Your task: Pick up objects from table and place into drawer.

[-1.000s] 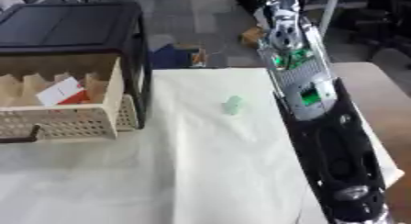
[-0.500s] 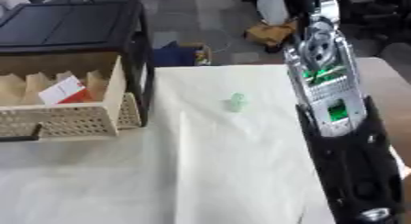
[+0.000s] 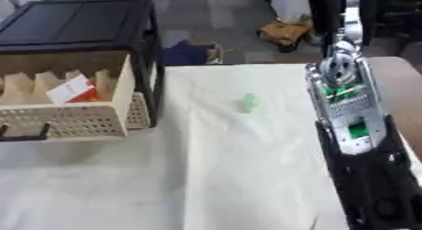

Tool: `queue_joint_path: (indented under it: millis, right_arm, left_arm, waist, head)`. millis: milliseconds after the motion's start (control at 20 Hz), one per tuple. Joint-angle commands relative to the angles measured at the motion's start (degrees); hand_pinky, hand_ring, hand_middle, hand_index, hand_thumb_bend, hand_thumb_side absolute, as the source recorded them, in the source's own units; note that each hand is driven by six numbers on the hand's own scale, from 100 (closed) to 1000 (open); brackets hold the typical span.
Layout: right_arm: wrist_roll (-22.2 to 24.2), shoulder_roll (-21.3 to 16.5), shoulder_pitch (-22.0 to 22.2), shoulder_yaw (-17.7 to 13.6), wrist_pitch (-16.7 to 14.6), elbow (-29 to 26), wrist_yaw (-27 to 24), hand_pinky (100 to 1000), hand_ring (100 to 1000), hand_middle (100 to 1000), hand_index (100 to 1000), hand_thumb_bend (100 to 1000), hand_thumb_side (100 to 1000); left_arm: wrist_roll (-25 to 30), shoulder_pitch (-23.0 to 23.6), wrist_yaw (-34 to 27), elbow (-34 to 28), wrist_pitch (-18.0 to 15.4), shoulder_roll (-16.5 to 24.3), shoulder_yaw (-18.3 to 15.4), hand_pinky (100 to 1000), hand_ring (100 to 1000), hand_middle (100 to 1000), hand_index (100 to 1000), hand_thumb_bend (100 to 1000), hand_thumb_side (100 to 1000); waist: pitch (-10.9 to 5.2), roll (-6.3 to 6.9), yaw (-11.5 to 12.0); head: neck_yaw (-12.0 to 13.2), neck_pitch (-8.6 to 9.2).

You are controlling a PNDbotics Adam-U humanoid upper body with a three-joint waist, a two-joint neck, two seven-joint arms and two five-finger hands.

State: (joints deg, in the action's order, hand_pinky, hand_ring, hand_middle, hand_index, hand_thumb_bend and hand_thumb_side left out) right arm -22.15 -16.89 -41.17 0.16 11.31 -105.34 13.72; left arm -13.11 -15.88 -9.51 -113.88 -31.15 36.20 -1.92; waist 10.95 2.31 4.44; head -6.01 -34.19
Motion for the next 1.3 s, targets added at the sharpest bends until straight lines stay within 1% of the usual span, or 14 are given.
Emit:
queue_joint_path:
  millis: [50, 150, 200, 250, 400, 450, 650, 800, 850, 900, 1050, 1100, 1300]
  right_arm:
    - [-1.1, -1.1, 0.1, -1.4, 0.1, -1.7, -0.9, 685, 675, 561, 812, 100, 971]
    - [-1.6, -1.2, 0.8, -2.0, 0.0, -1.9, -1.4, 678, 675, 564, 814, 100, 1000]
    - [-1.7, -1.2, 1.2, -2.2, -0.2, -1.9, -1.5, 676, 674, 565, 815, 100, 1000]
    - [-1.7, -1.2, 1.6, -2.5, -0.3, -2.0, -1.7, 674, 670, 563, 813, 100, 1000]
    - [-1.8, -1.1, 2.6, -3.3, -0.2, -2.3, -2.2, 672, 665, 557, 809, 100, 975]
    - [-1.7, -1.1, 2.8, -3.5, -0.1, -2.4, -2.2, 673, 665, 557, 810, 100, 981]
    - [-1.4, -1.2, 3.2, -4.0, 0.4, -2.7, -2.1, 674, 663, 554, 810, 100, 979]
    - [-1.5, -1.3, 3.2, -4.3, 0.7, -2.9, -2.0, 674, 662, 551, 810, 100, 987]
    - [-1.5, -1.3, 3.2, -4.3, 0.8, -2.9, -2.0, 674, 662, 551, 810, 100, 987]
    - [-1.5, -1.3, 3.2, -4.4, 0.8, -2.9, -2.0, 674, 661, 550, 809, 100, 988]
    - [-1.6, -1.1, 3.2, -4.5, 0.9, -3.1, -2.0, 675, 660, 549, 808, 100, 988]
    - [-1.7, -1.0, 3.2, -4.6, 1.0, -3.2, -2.0, 674, 659, 548, 808, 100, 990]
    - [-1.6, -0.8, 3.3, -4.7, 1.0, -3.5, -2.2, 672, 660, 548, 808, 100, 1000]
  left_arm:
    - [3.3, 0.4, 4.1, -0.7, -5.0, 6.0, 0.7, 281, 471, 509, 711, 100, 710]
    - [6.4, 1.1, 6.5, -0.7, -6.4, 8.1, 1.3, 270, 476, 525, 728, 100, 713]
    - [8.1, 1.3, 7.4, -0.7, -6.9, 9.1, 1.7, 261, 471, 524, 733, 100, 717]
    - [9.8, 1.5, 8.3, -0.7, -7.2, 10.0, 2.0, 242, 459, 520, 745, 100, 725]
    - [15.4, 2.0, 10.4, -0.7, -7.8, 12.6, 2.4, 185, 404, 496, 745, 100, 761]
    - [16.9, 2.0, 10.7, -0.7, -8.0, 13.5, 2.4, 164, 381, 486, 741, 100, 774]
    - [20.7, 1.5, 11.6, -0.7, -9.1, 17.3, 1.4, 142, 364, 471, 730, 100, 800]
    - [23.5, 1.3, 13.0, -0.7, -10.4, 20.5, 1.0, 150, 389, 469, 716, 100, 854]
    - [24.6, 1.3, 13.6, -0.7, -11.0, 21.5, 1.1, 150, 390, 468, 715, 100, 858]
    - [25.6, 1.4, 14.2, -0.7, -11.4, 22.4, 1.2, 158, 403, 471, 711, 100, 890]
    - [29.1, 2.1, 16.4, -0.7, -12.0, 25.0, 2.8, 184, 438, 482, 706, 100, 957]
    - [30.2, 2.3, 16.9, -0.7, -11.9, 25.5, 3.5, 193, 454, 491, 710, 100, 1000]
    - [34.7, 2.5, 18.2, -0.7, -10.9, 26.1, 6.3, 202, 468, 502, 718, 100, 1000]
  waist:
    - [-0.92, 0.15, 0.2]
    - [-0.87, 0.17, 0.3]
    - [-0.83, 0.16, 0.3]
    - [-0.78, 0.15, 0.3]
    - [-0.62, 0.09, 0.1]
    - [-0.58, 0.06, 0.0]
    - [-0.42, -0.08, -0.2]
    - [-0.29, -0.28, -0.4]
    - [-0.26, -0.34, -0.5]
    - [-0.24, -0.38, -0.5]
    - [-0.14, -0.49, -0.7]
    - [-0.11, -0.52, -0.8]
    - [0.09, -0.70, -1.2]
  head:
    - [-0.7, -0.36]
    - [-1.2, -0.45]
    - [-1.4, -0.52]
    - [-1.5, -0.59]
    - [-2.0, -0.84]
    - [-2.2, -0.91]
    - [-3.1, -0.99]
    - [-3.4, -0.79]
    - [-3.4, -0.71]
    - [-3.3, -0.63]
    - [-3.0, -0.36]
    - [-2.9, -0.33]
    - [-2.8, -0.28]
